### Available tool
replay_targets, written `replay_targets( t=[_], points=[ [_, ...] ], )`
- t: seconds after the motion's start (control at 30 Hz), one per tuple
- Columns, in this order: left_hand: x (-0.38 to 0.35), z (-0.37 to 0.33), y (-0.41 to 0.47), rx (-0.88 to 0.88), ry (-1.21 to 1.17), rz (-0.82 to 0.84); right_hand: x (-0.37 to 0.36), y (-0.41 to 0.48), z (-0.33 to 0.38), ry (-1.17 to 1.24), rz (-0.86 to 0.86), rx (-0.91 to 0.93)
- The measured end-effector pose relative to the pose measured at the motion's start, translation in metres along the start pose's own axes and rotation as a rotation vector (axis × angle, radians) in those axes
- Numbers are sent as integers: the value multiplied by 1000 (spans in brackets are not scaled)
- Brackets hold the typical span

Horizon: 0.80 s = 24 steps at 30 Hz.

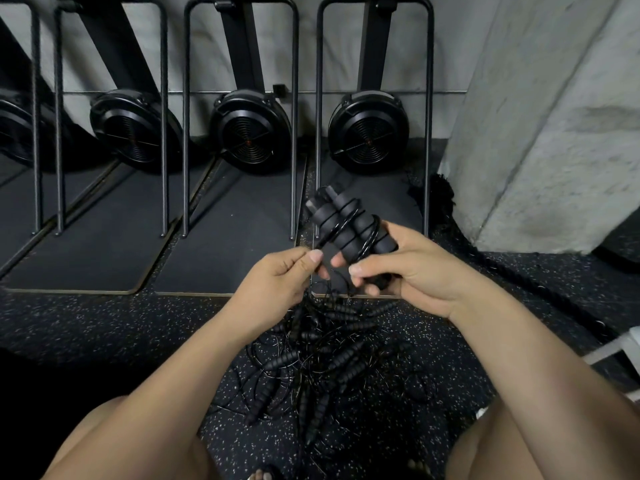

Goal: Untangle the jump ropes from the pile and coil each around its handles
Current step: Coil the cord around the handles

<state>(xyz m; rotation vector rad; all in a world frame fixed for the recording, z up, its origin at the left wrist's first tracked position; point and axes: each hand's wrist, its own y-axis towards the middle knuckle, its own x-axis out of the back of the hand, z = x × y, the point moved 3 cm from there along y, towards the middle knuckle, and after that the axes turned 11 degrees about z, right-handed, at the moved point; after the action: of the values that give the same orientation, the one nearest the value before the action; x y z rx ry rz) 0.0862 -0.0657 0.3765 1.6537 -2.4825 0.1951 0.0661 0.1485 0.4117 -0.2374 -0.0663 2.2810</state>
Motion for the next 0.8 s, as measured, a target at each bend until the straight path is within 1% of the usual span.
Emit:
replay_targets(
  t=[0.1, 0.17, 0.23, 0.27, 0.4, 0.5, 0.6, 0.7, 0.8],
  points=[
    [-1, 1, -3, 15, 205, 31, 12, 2, -4, -27, -162, -32],
    [-2, 0, -4, 11, 339, 47, 20, 3, -8, -101, -236, -91],
    [-3, -3, -6, 17, 398, 47, 25, 4, -14, -240, -256, -169],
    [-3, -4, -7, 25, 412, 49, 25, 4, -18, -309, -236, -214],
    [-1, -6, -10, 30, 414, 42, 17, 5, -30, -536, -40, -363],
    [2, -7, -10, 6, 367, 28, 3, 2, -34, -617, 153, -412],
    [4, -6, -9, 0, 285, 59, -7, -3, -33, -625, 324, -465],
    [5, -4, -8, -14, 215, 115, -14, -9, -30, -582, 485, -499],
    [5, 2, -6, -25, 125, 204, -20, -15, -23, -498, 605, -460]
  ],
)
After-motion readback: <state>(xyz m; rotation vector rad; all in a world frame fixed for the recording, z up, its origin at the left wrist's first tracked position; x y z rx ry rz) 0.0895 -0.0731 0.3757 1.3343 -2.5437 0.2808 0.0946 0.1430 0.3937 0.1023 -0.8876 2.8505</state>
